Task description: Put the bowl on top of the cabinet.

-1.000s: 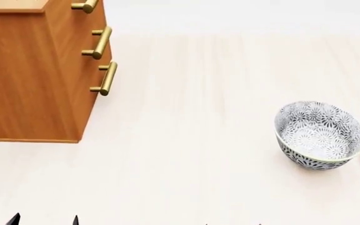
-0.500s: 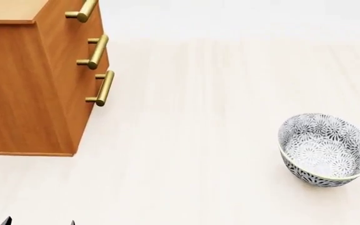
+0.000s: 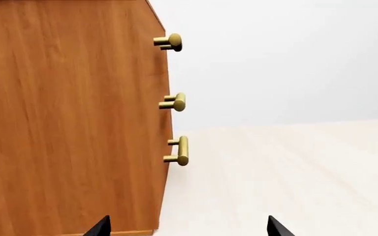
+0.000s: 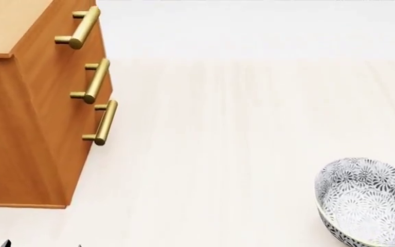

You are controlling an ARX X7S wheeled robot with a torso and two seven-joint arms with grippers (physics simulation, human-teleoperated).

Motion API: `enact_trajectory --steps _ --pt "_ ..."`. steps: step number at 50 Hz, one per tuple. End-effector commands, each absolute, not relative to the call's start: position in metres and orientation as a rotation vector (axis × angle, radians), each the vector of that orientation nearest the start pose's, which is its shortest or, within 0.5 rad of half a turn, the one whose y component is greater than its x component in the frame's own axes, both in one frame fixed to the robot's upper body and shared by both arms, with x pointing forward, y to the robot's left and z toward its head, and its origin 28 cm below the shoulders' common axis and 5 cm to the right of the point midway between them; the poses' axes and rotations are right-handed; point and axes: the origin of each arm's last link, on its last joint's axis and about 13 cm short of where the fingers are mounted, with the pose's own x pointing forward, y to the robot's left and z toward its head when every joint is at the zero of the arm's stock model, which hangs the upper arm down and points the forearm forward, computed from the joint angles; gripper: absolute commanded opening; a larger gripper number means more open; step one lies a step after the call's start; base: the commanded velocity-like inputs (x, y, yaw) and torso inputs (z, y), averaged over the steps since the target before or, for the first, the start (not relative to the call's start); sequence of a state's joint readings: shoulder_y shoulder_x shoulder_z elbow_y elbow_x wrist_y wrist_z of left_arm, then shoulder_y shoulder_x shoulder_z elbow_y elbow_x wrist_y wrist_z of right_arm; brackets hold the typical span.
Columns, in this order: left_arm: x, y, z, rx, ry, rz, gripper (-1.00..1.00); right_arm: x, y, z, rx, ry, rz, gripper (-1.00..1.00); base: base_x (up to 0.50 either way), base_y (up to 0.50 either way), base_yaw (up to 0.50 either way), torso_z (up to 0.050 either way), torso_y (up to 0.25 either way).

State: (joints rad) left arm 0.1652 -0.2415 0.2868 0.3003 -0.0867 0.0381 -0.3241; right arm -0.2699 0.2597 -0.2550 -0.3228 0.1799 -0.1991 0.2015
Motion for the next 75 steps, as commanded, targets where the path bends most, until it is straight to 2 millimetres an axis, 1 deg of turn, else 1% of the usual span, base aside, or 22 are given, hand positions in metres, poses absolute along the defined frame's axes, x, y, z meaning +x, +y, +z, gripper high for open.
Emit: enact_trajectory --steps 1,12,36,75 --pt "0.1677 0.1942 0.0408 0.059 -0.138 -0.011 1.0 0.1433 -0.0911 0.0416 0.033 -0.212 0.116 1.0 0.31 0.0 0.0 0.0 0.0" --pt "0.1677 0.1943 0.0413 0.06 -0.14 -0.011 1.0 0.1429 -0.0909 0.0419 0.035 -0.219 0.114 1.0 0.3 0.0 0.0 0.0 0.0" --pt "0.1695 0.1941 0.0394 0.066 -0.125 -0.025 1.0 0.1434 -0.0902 0.0406 0.024 -0.226 0.109 1.0 0.0 0.0 0.0 0.001 0.0" --pt "0.1686 0.1948 0.0398 0.069 -0.134 -0.023 1.0 0.1425 -0.0898 0.0404 0.021 -0.233 0.114 1.0 0.0 0.0 0.0 0.049 0.0"
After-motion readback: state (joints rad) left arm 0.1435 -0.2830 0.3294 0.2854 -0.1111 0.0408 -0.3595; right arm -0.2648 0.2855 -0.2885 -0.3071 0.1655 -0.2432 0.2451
